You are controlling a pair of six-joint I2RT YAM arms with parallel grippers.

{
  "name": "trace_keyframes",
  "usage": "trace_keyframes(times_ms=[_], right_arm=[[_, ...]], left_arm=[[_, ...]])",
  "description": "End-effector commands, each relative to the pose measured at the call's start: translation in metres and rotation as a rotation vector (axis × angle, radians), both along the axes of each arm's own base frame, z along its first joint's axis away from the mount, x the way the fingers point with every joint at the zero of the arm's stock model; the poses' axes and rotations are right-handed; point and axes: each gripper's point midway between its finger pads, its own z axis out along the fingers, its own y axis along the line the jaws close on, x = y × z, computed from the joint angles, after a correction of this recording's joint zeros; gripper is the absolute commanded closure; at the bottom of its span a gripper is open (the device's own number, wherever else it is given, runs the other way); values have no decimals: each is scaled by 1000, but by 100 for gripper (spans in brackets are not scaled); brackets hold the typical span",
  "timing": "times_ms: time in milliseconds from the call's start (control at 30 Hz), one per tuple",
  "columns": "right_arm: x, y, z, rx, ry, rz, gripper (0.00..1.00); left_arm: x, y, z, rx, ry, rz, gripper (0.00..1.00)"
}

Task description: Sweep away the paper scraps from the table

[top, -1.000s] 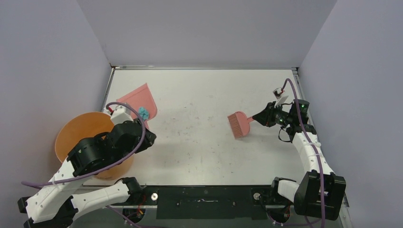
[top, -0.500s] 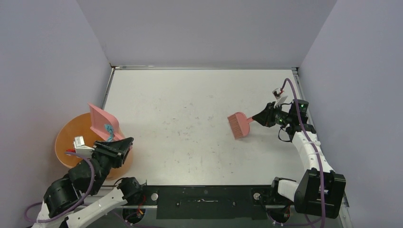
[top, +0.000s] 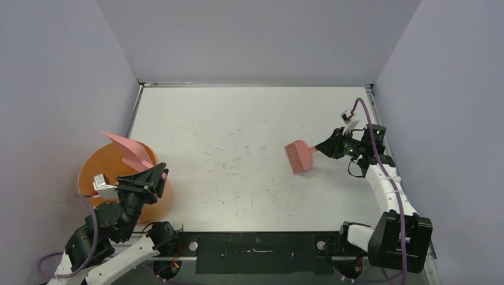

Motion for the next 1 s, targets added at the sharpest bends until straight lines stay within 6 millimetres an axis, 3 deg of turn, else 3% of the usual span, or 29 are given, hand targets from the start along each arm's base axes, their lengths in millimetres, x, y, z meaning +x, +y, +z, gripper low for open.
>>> trace_keyframes(times_ms=[0, 133, 367, 600, 700, 833, 967], right_arm=[[5, 0, 10, -8, -78, 24, 95], [5, -1, 10, -8, -77, 23, 95], [5, -1, 9, -9, -75, 21, 95], [5, -3, 8, -10, -75, 15, 95], [5, -3, 8, -10, -74, 15, 95], [5, -3, 9, -9, -76, 13, 95], [4, -5, 10, -9, -78, 6, 95]], left_arm=[[-3, 9, 38, -75, -96, 18, 100], [-2, 10, 35, -18, -78, 23, 100], [8, 5, 29, 448, 36, 7, 100], [21, -31, 36, 718, 39, -125, 100], [28, -54, 21, 848, 90, -218, 100], [36, -96, -13, 990, 160, -392, 100], [37, -123, -47, 1090, 226, -530, 100]])
